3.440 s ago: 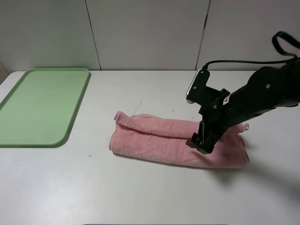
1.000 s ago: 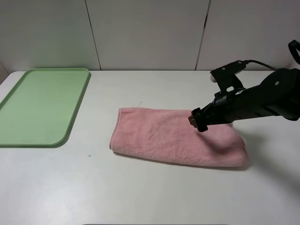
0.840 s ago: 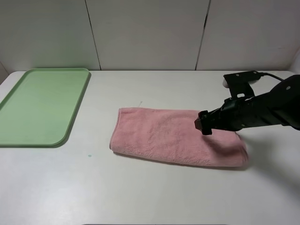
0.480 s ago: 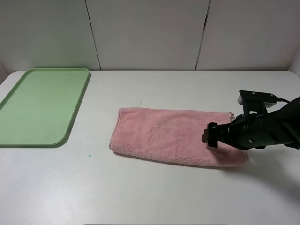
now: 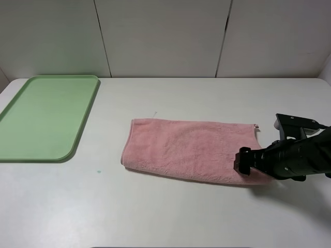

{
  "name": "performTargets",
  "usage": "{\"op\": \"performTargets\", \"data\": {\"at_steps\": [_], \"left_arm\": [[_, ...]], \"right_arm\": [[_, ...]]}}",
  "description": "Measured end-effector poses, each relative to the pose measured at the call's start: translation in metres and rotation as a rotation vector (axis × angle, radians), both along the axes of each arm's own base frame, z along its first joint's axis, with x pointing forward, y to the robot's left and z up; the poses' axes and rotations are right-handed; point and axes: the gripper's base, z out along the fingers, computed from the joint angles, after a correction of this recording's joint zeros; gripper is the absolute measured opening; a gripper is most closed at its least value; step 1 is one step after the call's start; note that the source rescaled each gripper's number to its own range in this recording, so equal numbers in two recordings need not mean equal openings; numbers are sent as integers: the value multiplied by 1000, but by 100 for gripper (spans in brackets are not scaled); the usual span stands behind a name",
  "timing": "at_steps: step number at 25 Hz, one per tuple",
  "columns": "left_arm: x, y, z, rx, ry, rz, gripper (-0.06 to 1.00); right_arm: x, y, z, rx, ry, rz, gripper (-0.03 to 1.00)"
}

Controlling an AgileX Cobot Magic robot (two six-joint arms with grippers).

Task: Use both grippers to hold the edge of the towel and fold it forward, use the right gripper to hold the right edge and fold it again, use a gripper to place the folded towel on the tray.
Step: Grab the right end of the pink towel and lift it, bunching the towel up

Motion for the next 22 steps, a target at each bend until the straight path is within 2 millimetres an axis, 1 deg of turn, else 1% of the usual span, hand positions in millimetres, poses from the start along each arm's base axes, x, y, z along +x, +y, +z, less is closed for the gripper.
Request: {"op": "performTargets", "data": {"at_steps": [2,7,11,12,13,14,15,17,19,21,22], "left_arm": [[0,0,0,0,0,0,100],[0,0,0,0,0,0,100],[0,0,0,0,0,0,100],[0,0,0,0,0,0,100],[0,0,0,0,0,0,100],[0,0,0,0,0,0,100],[0,0,0,0,0,0,100],[0,0,0,0,0,0,100],[0,0,0,0,0,0,100],[0,0,0,0,0,0,100],[0,0,0,0,0,0,100]], "right_arm": [[0,0,-1,-1,6,-2,100],[-2,-1,-13,-21,59,-7,100],[-2,-1,-15,-26,65,-6,100],[-2,-1,-15,-26,65,-6,99],[-2,-1,-14,-27,64,-7,96],[-2,-1,-14,-25,64,-11,90],[-2,-1,-15,-21,66,-18,81],[-3,0,-15,-7,76,-20,62],[-4,2,-16,13,92,-20,37],[-5,3,-16,27,103,-20,16],[-5,3,-16,30,104,-23,9]]}}
